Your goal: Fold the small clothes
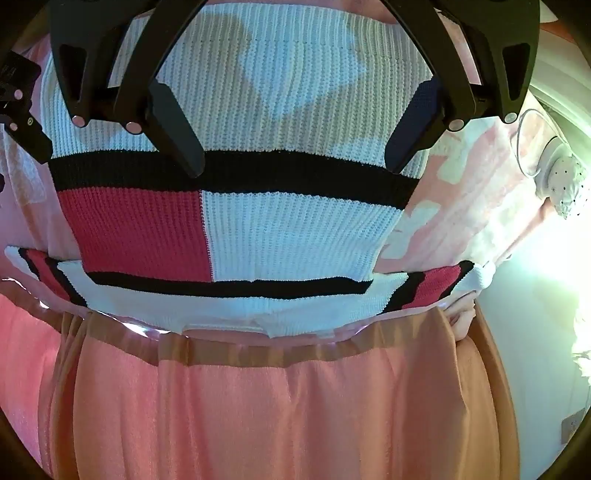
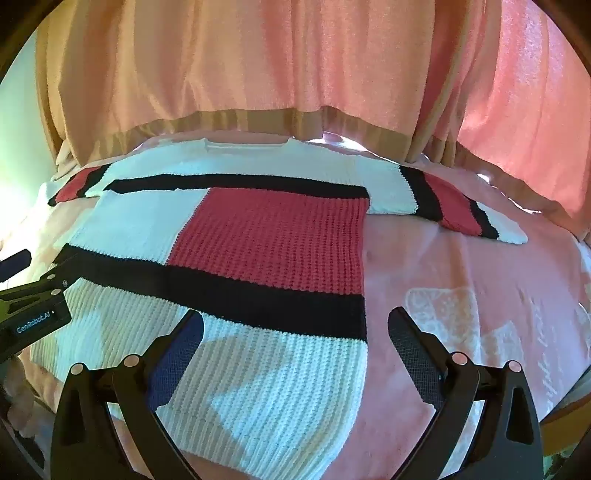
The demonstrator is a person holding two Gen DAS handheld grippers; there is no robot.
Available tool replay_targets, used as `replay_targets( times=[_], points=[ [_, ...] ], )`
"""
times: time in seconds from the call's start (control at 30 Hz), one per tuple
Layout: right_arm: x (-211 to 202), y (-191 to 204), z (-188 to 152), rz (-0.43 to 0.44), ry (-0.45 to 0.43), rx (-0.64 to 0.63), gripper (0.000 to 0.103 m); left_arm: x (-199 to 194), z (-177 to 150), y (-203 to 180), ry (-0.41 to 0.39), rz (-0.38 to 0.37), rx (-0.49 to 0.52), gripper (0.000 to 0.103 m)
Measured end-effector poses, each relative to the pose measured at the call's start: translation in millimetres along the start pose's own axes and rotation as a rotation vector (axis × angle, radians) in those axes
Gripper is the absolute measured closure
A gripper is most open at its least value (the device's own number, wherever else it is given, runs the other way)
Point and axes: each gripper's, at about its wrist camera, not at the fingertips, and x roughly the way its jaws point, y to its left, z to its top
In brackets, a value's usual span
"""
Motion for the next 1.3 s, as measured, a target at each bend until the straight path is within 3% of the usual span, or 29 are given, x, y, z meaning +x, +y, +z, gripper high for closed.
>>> replay_targets(
  times=[1.3],
  points=[
    [-0.5,9.1,1.1,-0.002,0.001,-0.002,0.005,2.2,-4.6,2.0,0.0,0.014,0.012,0.007]
  ],
)
